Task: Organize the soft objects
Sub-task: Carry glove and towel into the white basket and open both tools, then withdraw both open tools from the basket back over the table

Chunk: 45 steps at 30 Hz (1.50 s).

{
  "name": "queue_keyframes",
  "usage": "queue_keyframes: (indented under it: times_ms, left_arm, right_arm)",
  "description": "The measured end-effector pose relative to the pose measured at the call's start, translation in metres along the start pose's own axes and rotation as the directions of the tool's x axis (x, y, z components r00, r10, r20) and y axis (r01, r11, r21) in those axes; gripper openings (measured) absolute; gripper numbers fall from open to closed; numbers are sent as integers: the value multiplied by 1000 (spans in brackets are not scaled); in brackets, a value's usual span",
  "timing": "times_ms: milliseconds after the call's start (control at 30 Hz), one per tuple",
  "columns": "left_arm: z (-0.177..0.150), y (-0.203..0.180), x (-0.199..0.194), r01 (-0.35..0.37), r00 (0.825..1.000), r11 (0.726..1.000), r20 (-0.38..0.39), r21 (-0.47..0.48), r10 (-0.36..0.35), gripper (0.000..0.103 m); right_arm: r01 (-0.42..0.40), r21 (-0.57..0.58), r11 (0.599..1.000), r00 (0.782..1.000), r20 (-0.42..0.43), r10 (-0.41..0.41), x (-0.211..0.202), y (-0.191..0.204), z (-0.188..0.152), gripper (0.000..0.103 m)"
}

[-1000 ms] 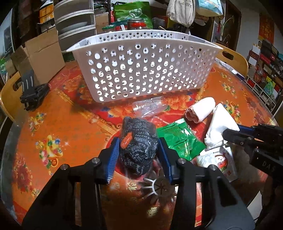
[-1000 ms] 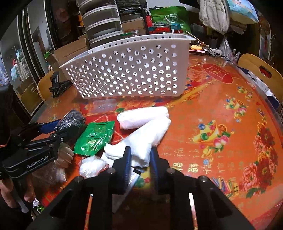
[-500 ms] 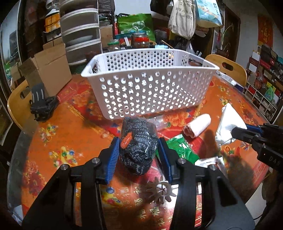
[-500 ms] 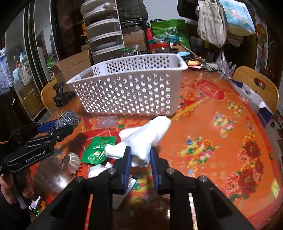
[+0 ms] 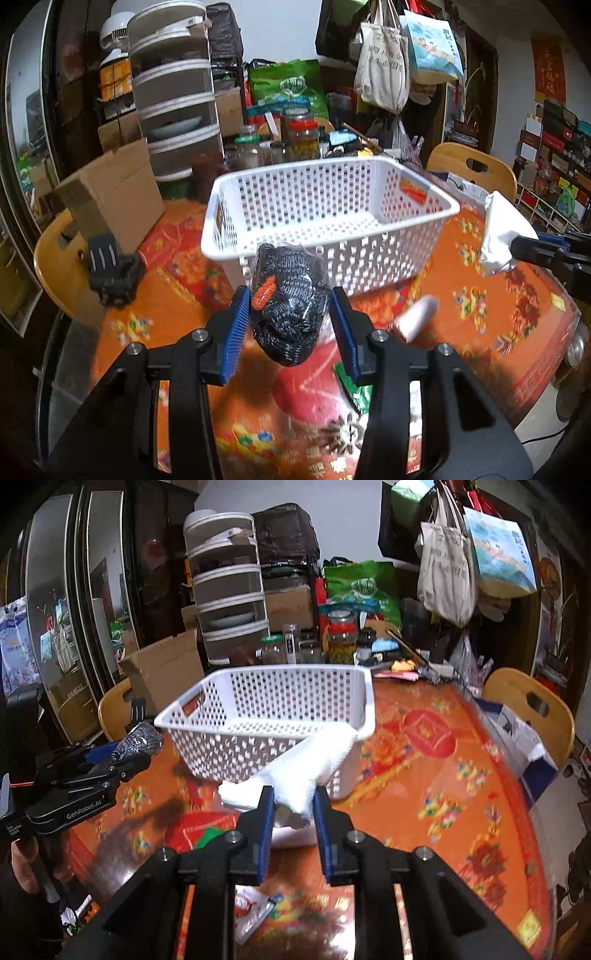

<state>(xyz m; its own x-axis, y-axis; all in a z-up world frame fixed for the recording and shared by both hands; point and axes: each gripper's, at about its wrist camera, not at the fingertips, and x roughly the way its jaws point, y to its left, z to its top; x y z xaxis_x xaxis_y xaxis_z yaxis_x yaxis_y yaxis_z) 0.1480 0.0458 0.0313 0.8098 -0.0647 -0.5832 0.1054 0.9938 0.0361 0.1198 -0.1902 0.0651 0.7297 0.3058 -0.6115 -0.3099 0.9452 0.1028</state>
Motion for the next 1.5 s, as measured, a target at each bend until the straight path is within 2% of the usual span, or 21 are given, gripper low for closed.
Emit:
queue_keyframes:
  times_ms: [167, 433, 567, 633, 800, 933, 1067, 1333, 1400, 1433, 1467, 1500]
  left_arm:
    - [39, 3, 5, 11, 1000, 1000, 6, 2, -11, 41]
    - [101, 14, 49, 7, 999, 1000, -50, -22, -8, 41]
    - [125, 14, 93, -2, 991, 1000, -137, -22, -1, 41]
    - [134, 16, 118, 7, 980, 1000, -197, -30, -13, 41]
    - [138, 15, 177, 8, 941, 999, -338, -44, -23, 41]
    - [135, 13, 212, 5, 910, 999, -414, -40, -21, 42]
    - [129, 8, 227, -7, 891, 999, -455, -35, -9, 42]
    - [125, 11, 238, -33, 880, 999, -475, -40, 9, 42]
    - [124, 12, 237, -35, 883, 998, -468, -48, 9, 43]
    - [125, 12, 236, -41, 887, 998, -461, -45, 16, 48]
    - [126, 13, 233, -54, 891, 998, -452, -41, 30, 60]
    - [128, 14, 228, -67, 898, 997, -437, -39, 44, 68]
  right_arm:
    - [-37, 13, 999, 999, -25, 37, 15, -6, 31, 20]
    - [-8, 13, 1000, 997, -79, 9, 53, -14, 76, 20]
    - [4, 33, 999, 989, -149, 1, 92, -23, 94, 20]
    - [18, 32, 999, 983, -183, -12, 111, -27, 100, 20]
    - [40, 40, 998, 958, -286, -27, 161, -34, 107, 20]
    - [42, 39, 998, 939, -343, -26, 189, -34, 107, 20]
    - [37, 47, 998, 925, -379, -17, 209, -32, 108, 21]
    - [43, -9, 999, 916, -400, -44, 223, -20, 106, 26]
    - [50, -17, 999, 915, -401, -53, 224, -19, 106, 31]
    - [51, -22, 998, 914, -403, -55, 224, -18, 106, 33]
    - [54, -33, 998, 915, -399, -63, 223, -17, 106, 39]
    - [56, -38, 998, 917, -392, -67, 220, -17, 107, 47]
